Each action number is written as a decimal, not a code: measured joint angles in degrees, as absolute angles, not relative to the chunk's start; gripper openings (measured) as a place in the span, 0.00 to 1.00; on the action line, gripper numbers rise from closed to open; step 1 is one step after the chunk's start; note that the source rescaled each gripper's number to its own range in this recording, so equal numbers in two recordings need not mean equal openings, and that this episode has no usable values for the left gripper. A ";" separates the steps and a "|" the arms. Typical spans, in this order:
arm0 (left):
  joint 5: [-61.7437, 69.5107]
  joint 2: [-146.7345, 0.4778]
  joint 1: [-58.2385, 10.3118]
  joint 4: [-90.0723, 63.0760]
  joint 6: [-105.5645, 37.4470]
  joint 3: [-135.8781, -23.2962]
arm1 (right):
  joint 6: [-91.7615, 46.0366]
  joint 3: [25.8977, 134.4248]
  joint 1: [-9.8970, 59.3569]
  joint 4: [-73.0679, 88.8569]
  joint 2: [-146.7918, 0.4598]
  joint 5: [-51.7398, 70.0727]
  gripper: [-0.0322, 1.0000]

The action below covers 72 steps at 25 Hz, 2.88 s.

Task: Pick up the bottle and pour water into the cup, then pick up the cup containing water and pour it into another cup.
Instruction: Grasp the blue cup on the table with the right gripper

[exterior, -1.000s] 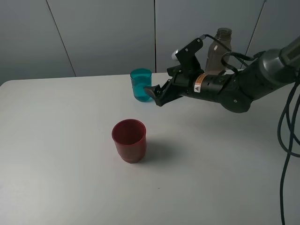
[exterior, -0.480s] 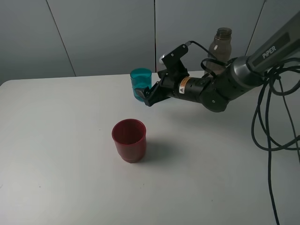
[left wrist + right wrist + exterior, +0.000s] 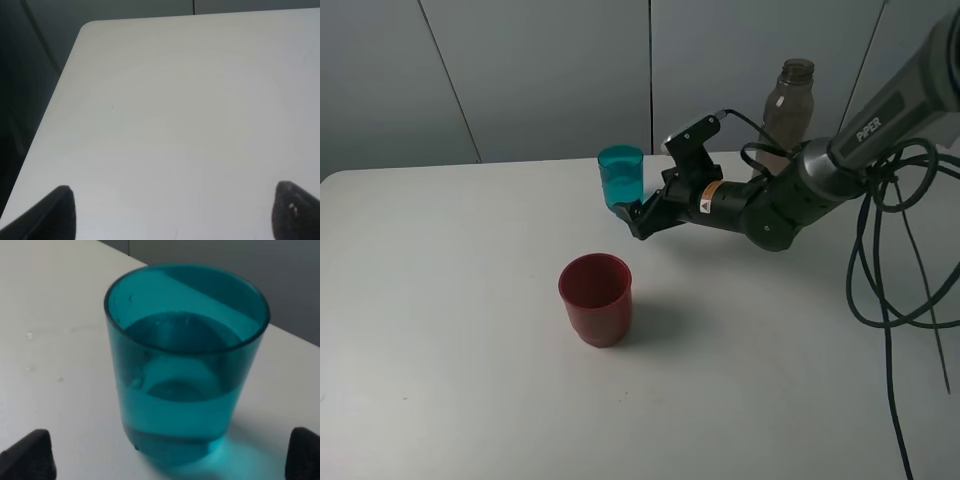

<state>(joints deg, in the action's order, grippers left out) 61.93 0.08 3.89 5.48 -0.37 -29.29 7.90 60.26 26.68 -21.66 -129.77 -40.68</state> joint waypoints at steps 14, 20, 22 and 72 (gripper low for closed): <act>61.93 0.08 3.89 5.48 -0.37 -29.29 | 8.39 66.78 26.68 -21.53 -135.54 -41.27 0.99; 61.93 0.08 3.89 5.48 -0.37 -29.29 | 8.39 68.80 26.78 -21.53 -136.77 -41.62 0.99; 61.93 0.08 3.89 5.48 -0.37 -29.29 | 8.39 69.93 26.78 -21.64 -137.49 -41.62 0.99; 61.93 0.08 3.89 5.48 -0.37 -29.29 | 10.12 80.92 26.78 -23.38 -145.38 -44.97 0.99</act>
